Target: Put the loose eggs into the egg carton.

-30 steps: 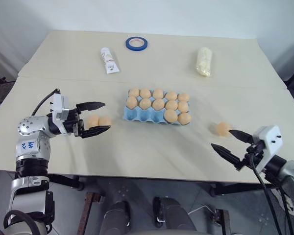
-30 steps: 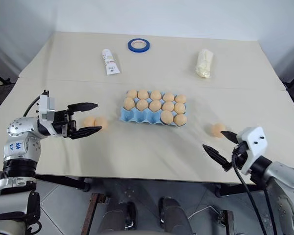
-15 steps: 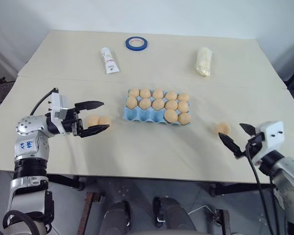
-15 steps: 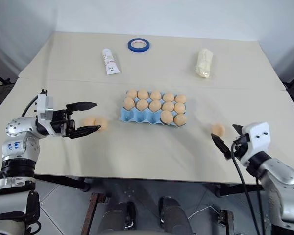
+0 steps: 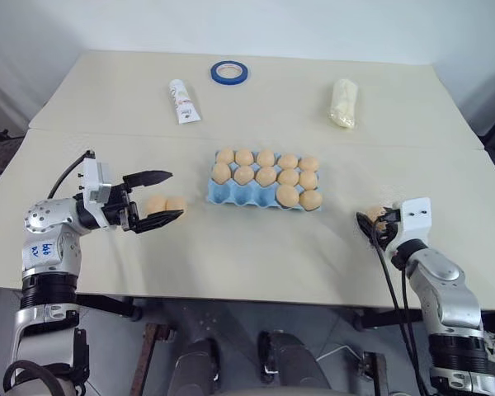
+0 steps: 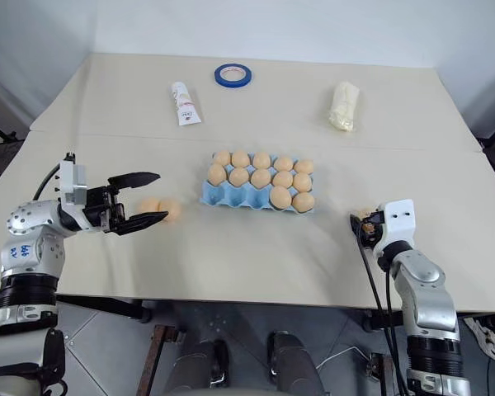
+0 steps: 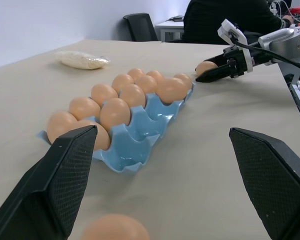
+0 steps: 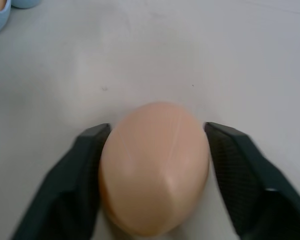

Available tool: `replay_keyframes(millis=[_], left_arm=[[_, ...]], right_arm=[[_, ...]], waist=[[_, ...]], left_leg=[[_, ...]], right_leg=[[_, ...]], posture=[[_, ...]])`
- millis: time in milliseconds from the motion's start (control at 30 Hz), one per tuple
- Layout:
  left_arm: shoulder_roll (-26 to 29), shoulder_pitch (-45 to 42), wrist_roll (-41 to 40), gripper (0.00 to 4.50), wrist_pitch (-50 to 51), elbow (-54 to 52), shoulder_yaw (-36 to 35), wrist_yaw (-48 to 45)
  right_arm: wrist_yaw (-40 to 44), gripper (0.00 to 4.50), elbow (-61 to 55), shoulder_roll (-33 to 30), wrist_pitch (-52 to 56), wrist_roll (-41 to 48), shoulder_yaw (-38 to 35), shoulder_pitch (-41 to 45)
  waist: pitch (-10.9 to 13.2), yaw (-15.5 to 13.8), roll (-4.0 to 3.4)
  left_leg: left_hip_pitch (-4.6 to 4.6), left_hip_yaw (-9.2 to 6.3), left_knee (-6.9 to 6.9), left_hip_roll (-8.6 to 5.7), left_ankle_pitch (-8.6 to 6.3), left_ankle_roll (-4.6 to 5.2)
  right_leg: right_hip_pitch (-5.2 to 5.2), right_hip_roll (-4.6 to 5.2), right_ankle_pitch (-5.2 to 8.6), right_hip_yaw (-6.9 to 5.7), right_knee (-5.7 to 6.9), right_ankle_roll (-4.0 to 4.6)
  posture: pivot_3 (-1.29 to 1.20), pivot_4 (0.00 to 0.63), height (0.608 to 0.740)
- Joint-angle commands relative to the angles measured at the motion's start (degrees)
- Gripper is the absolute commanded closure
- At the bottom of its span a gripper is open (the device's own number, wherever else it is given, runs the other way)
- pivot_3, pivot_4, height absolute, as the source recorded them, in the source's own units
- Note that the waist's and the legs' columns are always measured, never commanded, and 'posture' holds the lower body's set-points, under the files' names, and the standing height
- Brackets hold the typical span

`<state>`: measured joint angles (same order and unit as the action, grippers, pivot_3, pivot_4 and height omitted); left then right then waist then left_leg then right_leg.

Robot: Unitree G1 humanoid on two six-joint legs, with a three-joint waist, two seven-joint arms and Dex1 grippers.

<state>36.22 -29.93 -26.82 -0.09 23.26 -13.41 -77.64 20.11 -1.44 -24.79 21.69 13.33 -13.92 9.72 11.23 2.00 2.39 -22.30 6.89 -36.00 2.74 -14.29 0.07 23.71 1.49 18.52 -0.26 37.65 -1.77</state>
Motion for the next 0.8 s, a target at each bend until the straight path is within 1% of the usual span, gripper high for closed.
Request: replay_keyframes(millis=[33,67,200,267,367,600,800], left_arm=[[1.3,0.8,-1.7,0.00,0.0,-2.7,-1.9,1.0],[1.3,1.2,-1.8,0.00,0.1,-3.1,-2.1,1.3],[1.6,3.3,-2.7,0.00,0.8,-5.6,-3.1,2.9],[1.8,4.5,-3.0,0.00,1.2,-7.0,-3.9,4.0],[2.1,5.6,-3.0,0.00,1.3,-8.1,-4.6,5.3],[2.4,9.0,-3.3,0.00,1.4,-11.0,-7.0,9.2],[2.4,12.3,-3.8,0.00,1.5,-14.1,-8.6,11.6]], right_arm=[[0.0,2.66,-3.8,-0.8,-1.1,0.7,-1.6,-0.1],[0.1,2.74,-4.4,-0.9,-1.0,0.9,-1.8,-0.2],[1.4,2.74,-10.8,-1.1,2.0,3.3,-1.0,0.8],[1.6,2.74,-15.0,0.0,5.2,5.1,1.6,3.7],[1.7,2.74,-16.8,1.5,8.0,5.5,5.7,7.8],[1.1,2.74,-13.2,8.2,8.3,4.0,14.5,17.2],[3.4,2.74,-6.1,12.0,4.7,1.3,20.5,21.4]], waist=[[0.0,0.0,0.00],[0.0,0.0,0.00],[0.0,0.2,-0.01],[0.0,0.6,-0.01],[0.0,1.2,-0.01],[0.0,1.2,-0.01],[0.0,1.3,0.00]], left_leg=[[0.00,0.00,0.00,0.00,0.00,0.00],[0.01,0.00,-0.01,0.00,0.00,0.00],[0.00,0.00,0.01,0.00,0.00,0.00],[0.01,0.00,0.04,0.01,0.00,0.00],[0.03,0.00,0.00,0.02,0.01,-0.01],[-0.01,-0.03,0.06,0.02,0.02,-0.04],[-0.08,-0.04,0.07,0.02,-0.01,-0.02]], right_leg=[[0.00,0.00,0.00,0.00,0.00,0.00],[-0.01,0.00,0.00,0.00,0.00,0.00],[0.01,0.00,0.00,0.00,0.00,0.00],[0.00,0.00,0.00,0.00,0.00,0.00],[0.00,0.01,0.00,0.01,0.07,0.00],[0.06,0.02,0.01,-0.02,0.06,0.03],[0.09,0.05,0.01,-0.06,-0.04,0.03]], posture=[[0.00,0.150,0.740],[0.00,0.150,0.740],[0.00,0.150,0.740],[0.00,0.150,0.740],[0.00,0.150,0.740],[0.00,0.150,0.740],[0.00,0.150,0.740]])
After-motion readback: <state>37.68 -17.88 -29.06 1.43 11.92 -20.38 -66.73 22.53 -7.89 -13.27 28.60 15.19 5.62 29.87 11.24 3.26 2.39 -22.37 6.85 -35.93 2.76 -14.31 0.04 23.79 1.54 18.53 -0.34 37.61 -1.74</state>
